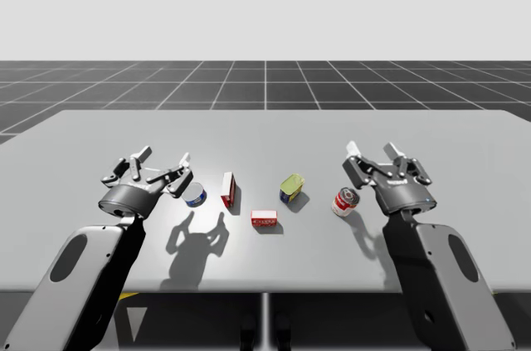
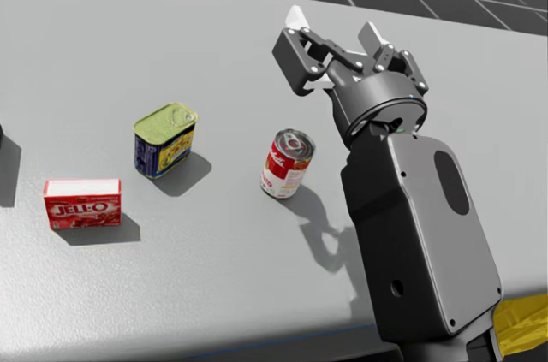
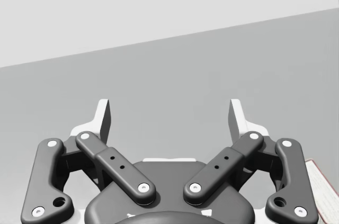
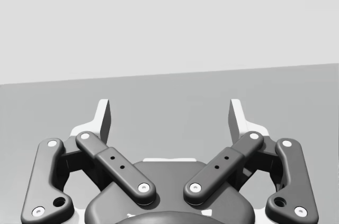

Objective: Lift the red soup can off the table.

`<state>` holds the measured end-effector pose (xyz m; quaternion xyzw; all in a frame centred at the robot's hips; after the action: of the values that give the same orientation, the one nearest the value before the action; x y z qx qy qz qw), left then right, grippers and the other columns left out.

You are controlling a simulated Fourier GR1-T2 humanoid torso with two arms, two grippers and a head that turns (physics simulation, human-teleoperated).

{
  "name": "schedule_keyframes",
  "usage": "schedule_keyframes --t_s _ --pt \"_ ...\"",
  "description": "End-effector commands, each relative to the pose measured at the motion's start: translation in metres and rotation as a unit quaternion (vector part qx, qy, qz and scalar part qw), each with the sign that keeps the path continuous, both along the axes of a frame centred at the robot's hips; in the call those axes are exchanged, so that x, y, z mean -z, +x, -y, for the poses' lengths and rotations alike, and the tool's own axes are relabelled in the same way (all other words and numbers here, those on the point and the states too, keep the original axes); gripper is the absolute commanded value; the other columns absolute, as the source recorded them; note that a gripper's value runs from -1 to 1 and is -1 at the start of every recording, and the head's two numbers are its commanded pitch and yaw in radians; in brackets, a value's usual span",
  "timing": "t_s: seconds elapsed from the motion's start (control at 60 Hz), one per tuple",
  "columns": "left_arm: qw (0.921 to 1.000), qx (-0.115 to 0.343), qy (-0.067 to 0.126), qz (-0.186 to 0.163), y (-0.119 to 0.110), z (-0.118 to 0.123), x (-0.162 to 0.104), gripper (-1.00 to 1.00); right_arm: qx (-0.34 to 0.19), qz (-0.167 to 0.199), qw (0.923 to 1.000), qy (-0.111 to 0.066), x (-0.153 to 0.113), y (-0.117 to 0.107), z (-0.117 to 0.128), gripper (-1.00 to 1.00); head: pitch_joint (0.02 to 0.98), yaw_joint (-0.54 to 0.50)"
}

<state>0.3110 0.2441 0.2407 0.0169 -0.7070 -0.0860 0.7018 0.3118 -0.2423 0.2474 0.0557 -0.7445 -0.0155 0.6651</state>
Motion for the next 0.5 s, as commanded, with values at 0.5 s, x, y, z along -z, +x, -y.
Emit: schedule_keyframes --t_s 0.5 --pt "0.9999 0.001 0.009 -0.005 0.0 0.001 0.002 -1.0 -0.084 -0.055 0.9937 -0.049 0.019 -0.086 0.043 -1.0 0.826 -0.36"
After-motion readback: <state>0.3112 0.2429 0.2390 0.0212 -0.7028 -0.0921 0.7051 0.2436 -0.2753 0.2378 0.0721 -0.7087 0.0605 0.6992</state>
